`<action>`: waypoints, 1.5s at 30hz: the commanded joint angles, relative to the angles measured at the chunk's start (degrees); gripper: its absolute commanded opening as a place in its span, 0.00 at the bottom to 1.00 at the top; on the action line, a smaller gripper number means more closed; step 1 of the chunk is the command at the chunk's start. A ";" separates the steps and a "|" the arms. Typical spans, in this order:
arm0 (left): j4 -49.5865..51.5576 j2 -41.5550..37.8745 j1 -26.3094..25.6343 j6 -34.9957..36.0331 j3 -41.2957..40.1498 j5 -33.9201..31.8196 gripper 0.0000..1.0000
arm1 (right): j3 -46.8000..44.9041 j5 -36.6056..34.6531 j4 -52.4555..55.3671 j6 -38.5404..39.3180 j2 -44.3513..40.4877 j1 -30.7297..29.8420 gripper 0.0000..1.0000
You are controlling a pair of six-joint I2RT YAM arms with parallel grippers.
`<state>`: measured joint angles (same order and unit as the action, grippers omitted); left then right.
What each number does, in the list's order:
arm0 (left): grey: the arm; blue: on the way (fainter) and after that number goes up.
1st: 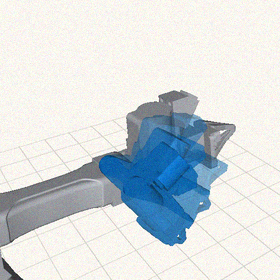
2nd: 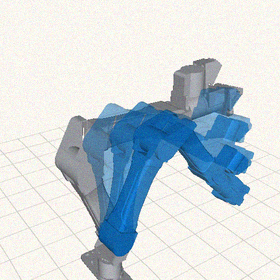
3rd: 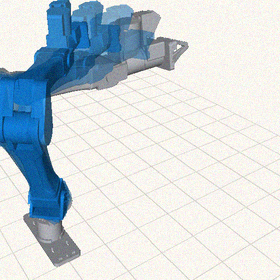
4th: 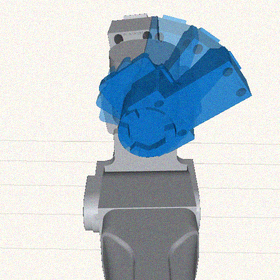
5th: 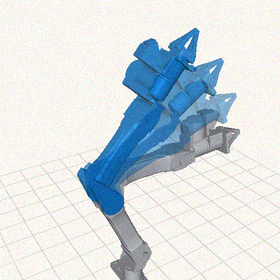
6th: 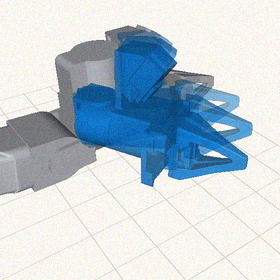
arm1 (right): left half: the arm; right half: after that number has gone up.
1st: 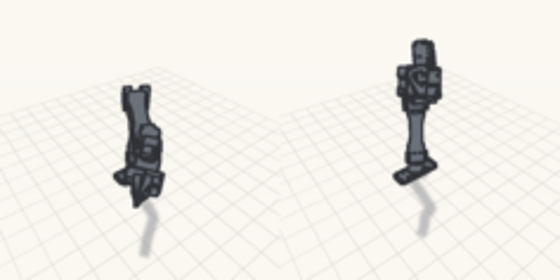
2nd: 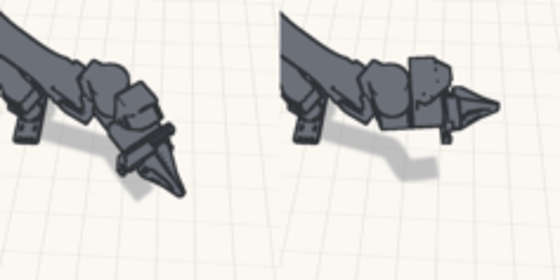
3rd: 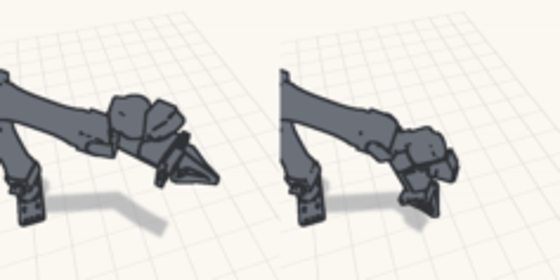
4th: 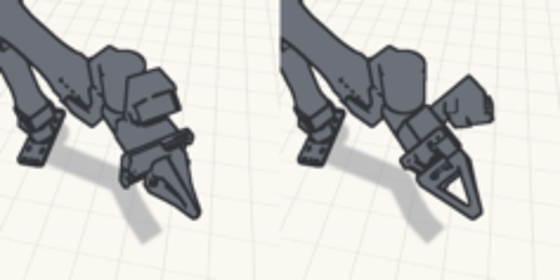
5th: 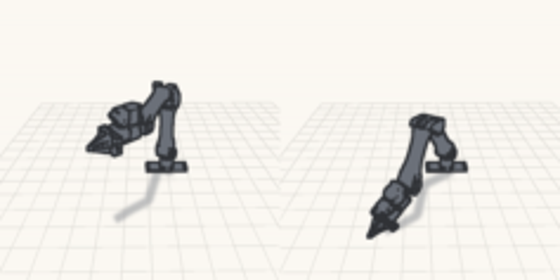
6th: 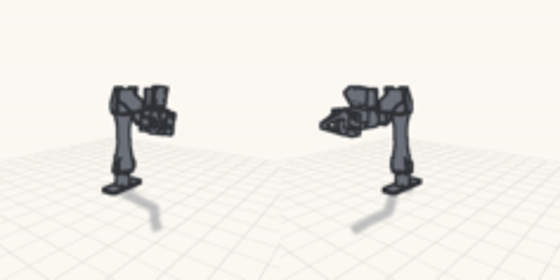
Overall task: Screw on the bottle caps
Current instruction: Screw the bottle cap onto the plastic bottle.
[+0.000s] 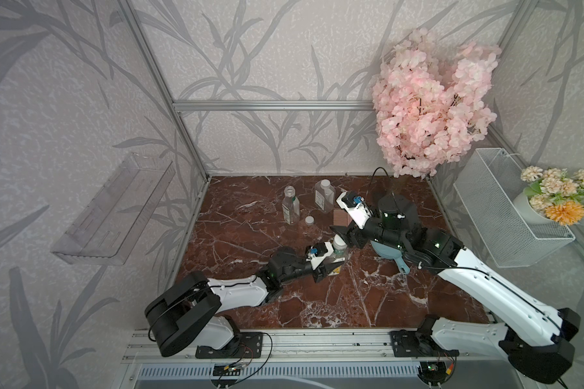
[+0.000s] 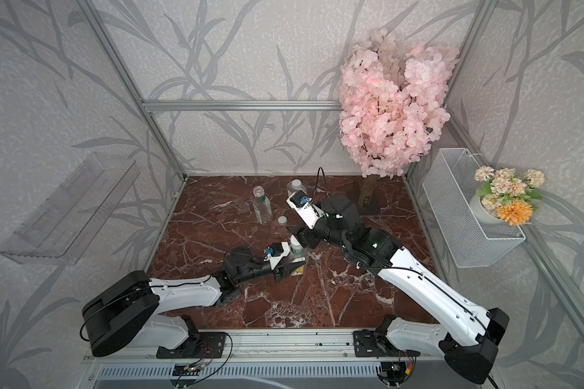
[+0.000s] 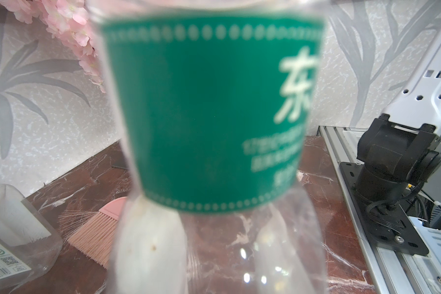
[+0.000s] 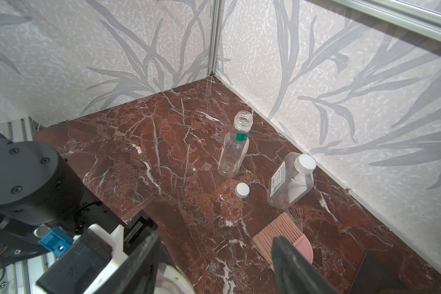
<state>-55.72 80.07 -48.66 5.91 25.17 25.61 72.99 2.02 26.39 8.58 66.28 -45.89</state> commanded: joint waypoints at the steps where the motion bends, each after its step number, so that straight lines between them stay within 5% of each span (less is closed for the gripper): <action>1: -0.77 -1.25 -0.25 0.33 1.46 0.60 0.20 | -0.91 0.22 0.00 0.39 -0.80 0.86 0.73; 31: -1.84 -0.75 -0.25 -0.02 1.37 0.23 0.20 | -6.55 10.06 -6.63 -2.51 -5.02 6.04 0.72; 39: -0.84 -1.09 -0.24 0.20 1.20 0.31 0.20 | -1.75 30.47 -0.84 2.26 -7.61 12.79 0.72; 45: -0.66 -1.81 -0.20 0.47 0.85 0.74 0.20 | 3.30 45.30 13.75 15.53 -5.51 14.73 0.73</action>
<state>-55.27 79.90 -48.69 6.02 25.15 25.61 73.95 37.19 31.35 16.36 60.03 -31.22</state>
